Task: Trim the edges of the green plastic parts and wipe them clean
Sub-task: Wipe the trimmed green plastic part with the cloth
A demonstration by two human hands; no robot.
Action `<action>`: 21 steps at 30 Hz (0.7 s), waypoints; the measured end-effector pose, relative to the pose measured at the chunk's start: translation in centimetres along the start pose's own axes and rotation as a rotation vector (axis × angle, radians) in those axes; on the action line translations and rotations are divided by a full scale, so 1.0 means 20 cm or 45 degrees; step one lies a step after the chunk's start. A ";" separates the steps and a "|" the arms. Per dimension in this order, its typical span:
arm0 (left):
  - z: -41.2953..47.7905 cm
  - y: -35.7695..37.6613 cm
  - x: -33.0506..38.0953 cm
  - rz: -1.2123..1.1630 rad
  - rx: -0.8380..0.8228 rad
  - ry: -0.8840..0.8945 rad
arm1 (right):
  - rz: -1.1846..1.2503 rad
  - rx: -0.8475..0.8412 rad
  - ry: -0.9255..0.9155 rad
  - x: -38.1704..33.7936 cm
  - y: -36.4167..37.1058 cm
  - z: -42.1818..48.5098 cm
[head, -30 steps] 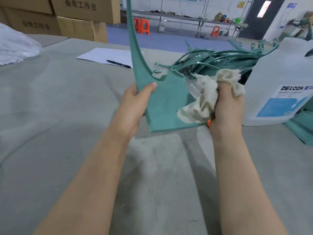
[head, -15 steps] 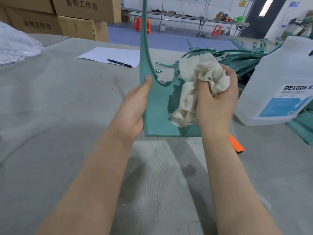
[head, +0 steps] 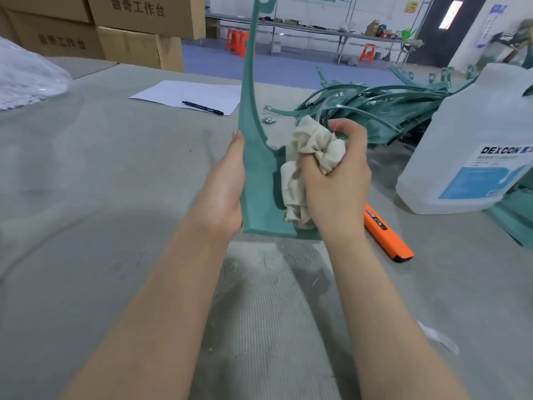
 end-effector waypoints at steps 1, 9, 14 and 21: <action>0.00 0.00 0.00 -0.032 -0.025 -0.011 | 0.097 -0.004 0.025 0.00 0.00 0.01; -0.01 0.06 -0.02 -0.192 -0.409 -0.121 | 0.338 -0.213 0.104 -0.04 0.07 -0.02; -0.04 0.08 -0.01 -0.184 -0.468 -0.135 | 0.316 -0.255 0.274 0.02 0.07 -0.02; -0.02 0.07 -0.01 -0.261 -0.516 -0.060 | 0.059 -0.326 -0.160 -0.03 0.11 -0.04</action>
Point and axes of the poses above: each hand's wrist, its own z-axis towards the middle knuckle, its own y-axis out of the palm, x = y × z, the point moved 3 cm from there along z, towards the middle knuckle, and after that the axes turned 14 degrees about -y, right-handed, at the moved point
